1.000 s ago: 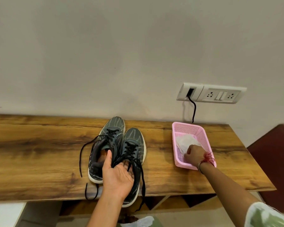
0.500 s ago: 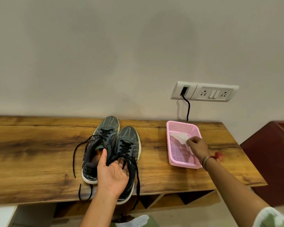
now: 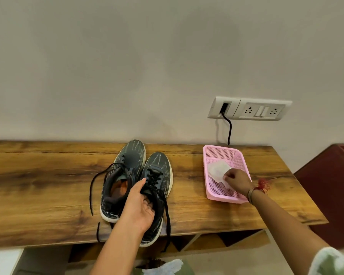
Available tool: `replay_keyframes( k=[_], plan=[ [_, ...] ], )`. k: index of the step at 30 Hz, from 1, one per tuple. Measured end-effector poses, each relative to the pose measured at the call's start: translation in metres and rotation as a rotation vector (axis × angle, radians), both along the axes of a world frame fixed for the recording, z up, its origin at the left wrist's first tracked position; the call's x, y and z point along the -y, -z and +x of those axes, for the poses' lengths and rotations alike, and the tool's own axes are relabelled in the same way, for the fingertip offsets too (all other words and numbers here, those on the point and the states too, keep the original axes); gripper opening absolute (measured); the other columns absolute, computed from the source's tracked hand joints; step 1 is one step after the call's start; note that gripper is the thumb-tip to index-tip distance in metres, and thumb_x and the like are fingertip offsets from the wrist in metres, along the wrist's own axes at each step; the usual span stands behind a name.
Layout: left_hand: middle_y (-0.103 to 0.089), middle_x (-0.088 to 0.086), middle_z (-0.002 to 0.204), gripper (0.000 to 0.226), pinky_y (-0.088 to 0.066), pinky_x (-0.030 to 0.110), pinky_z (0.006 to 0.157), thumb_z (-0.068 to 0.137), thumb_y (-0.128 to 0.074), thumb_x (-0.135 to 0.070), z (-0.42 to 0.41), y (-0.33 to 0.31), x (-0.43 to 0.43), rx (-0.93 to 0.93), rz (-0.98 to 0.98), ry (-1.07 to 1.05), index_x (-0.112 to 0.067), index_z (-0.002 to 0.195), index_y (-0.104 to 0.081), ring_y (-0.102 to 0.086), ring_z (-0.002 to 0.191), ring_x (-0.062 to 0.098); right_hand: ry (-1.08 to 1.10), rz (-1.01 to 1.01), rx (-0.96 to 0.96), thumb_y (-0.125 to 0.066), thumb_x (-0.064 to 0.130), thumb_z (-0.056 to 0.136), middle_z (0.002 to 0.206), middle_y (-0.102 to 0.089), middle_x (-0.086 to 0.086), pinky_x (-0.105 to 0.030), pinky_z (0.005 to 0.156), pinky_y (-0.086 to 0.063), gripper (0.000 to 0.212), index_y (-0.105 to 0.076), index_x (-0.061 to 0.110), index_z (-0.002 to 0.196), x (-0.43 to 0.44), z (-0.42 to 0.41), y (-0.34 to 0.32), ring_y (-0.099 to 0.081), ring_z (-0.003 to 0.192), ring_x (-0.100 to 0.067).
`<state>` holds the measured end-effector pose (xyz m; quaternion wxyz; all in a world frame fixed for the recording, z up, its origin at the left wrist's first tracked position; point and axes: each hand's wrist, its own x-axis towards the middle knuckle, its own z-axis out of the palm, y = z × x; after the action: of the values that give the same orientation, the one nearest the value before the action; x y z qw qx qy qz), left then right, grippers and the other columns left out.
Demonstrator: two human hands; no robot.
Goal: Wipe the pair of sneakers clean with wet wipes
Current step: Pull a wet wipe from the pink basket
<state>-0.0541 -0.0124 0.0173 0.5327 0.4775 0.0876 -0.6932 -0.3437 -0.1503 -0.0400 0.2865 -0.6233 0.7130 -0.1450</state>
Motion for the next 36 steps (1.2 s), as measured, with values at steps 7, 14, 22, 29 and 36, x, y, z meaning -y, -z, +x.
replay_keyframes(
  k=[7,14,22,29,36],
  plan=[
    [-0.038,0.022,0.146,0.067,-0.022,0.040,0.115,0.093,-0.050,-0.037,0.006,-0.022,-0.013,-0.029,-0.041,-0.018,0.001,0.145,-0.031,-0.032,0.139,0.032,0.022,-0.041,0.065,-0.055,0.010,0.092,0.091,-0.061,-0.004,-0.027,0.075,-0.040,0.008,-0.062,0.012,0.089,-0.006,0.001,0.001,-0.054,0.089,-0.021],
    [-0.069,0.005,0.107,0.025,-0.045,0.028,0.084,0.096,-0.048,-0.028,-0.024,-0.028,-0.015,0.195,-0.158,-0.010,-0.013,0.106,-0.065,-0.062,0.095,0.016,0.147,-0.155,0.161,-0.054,0.006,0.091,0.092,-0.062,-0.006,-0.029,0.073,-0.044,0.009,-0.061,0.011,0.093,-0.004,0.005,0.002,-0.056,0.084,-0.022],
    [-0.057,-0.010,0.115,0.020,-0.031,0.037,0.096,0.094,-0.053,-0.030,-0.116,0.007,0.059,1.674,-0.567,0.694,-0.033,0.108,-0.066,-0.043,0.115,0.014,0.130,-0.062,0.360,-0.057,0.001,0.088,0.078,-0.065,-0.012,-0.035,0.062,-0.055,0.020,-0.061,0.016,0.100,-0.002,-0.007,0.003,-0.062,0.070,-0.022],
    [-0.033,-0.001,0.147,0.034,-0.013,0.047,0.106,0.088,-0.061,-0.031,-0.140,0.036,0.120,2.127,-0.666,0.991,-0.035,0.121,-0.062,-0.017,0.138,0.024,0.128,-0.020,0.473,-0.056,0.000,0.089,0.083,-0.064,-0.016,-0.022,0.053,-0.048,0.023,-0.057,0.014,0.107,0.006,-0.014,0.000,-0.062,0.072,-0.019],
    [-0.061,-0.005,0.116,0.012,-0.019,0.037,0.086,0.063,-0.080,-0.035,-0.155,0.047,0.126,2.123,-0.768,0.959,-0.033,0.074,-0.076,-0.051,0.111,0.021,0.105,-0.025,0.496,-0.056,-0.001,0.089,0.080,-0.066,-0.014,-0.027,0.061,-0.054,0.025,-0.056,0.014,0.108,0.006,-0.013,0.000,-0.065,0.076,-0.021]
  ],
)
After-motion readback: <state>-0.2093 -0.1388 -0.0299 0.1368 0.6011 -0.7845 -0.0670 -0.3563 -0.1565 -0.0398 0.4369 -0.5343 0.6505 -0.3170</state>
